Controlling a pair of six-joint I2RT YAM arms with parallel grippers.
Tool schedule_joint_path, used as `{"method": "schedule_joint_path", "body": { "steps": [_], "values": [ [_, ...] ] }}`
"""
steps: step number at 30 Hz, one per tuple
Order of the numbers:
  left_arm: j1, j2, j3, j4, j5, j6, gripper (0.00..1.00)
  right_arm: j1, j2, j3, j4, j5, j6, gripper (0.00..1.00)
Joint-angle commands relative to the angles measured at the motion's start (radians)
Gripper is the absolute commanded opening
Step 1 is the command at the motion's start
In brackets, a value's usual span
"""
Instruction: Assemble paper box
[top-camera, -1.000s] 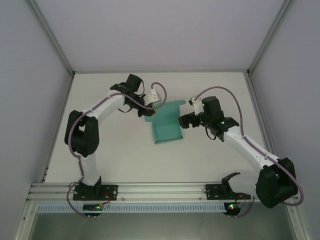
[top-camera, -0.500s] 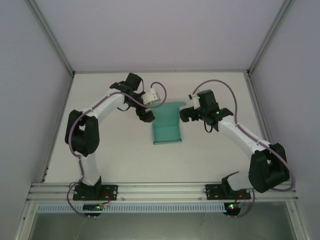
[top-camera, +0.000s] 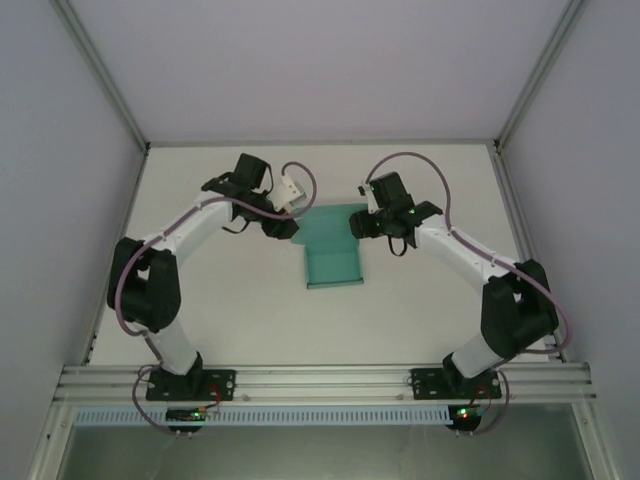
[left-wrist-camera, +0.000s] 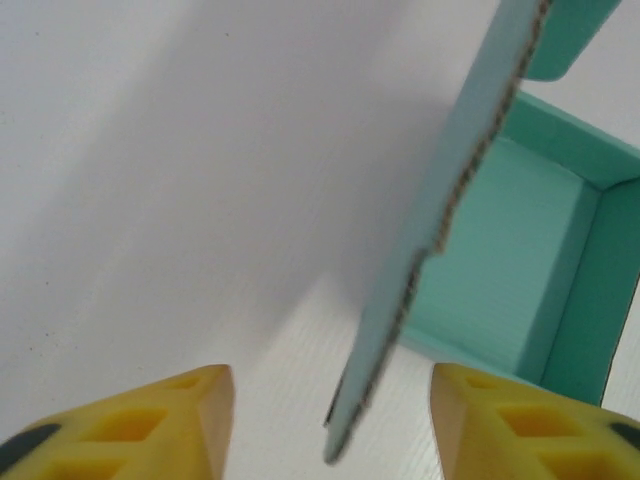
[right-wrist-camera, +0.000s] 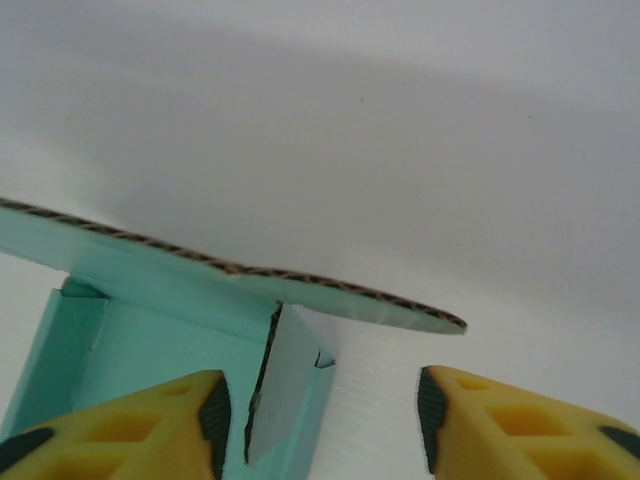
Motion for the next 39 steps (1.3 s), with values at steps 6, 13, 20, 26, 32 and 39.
{"method": "schedule_joint_path", "body": {
  "steps": [6, 13, 20, 26, 32, 39],
  "values": [
    [-0.011, 0.058, 0.085, -0.030, 0.028, -0.014, 0.29, 0.011, 0.078, 0.095, -0.018, -0.035, 0.032, 0.36],
    [-0.023, 0.041, 0.074, -0.011, 0.020, -0.028, 0.09, 0.027, 0.099, 0.122, -0.037, -0.030, 0.032, 0.06],
    [-0.060, 0.031, 0.085, 0.093, -0.106, -0.250, 0.00, 0.076, 0.066, 0.081, 0.040, 0.097, 0.093, 0.03],
    [-0.098, 0.063, 0.133, 0.176, -0.253, -0.637, 0.00, 0.100, 0.046, 0.052, 0.196, 0.263, 0.277, 0.01],
    [-0.161, 0.098, 0.102, 0.307, -0.383, -0.832, 0.00, 0.118, 0.065, -0.027, 0.398, 0.315, 0.413, 0.00],
    [-0.197, 0.147, 0.094, 0.412, -0.393, -0.986, 0.00, 0.129, 0.123, -0.030, 0.484, 0.363, 0.465, 0.00]
  ]
}}
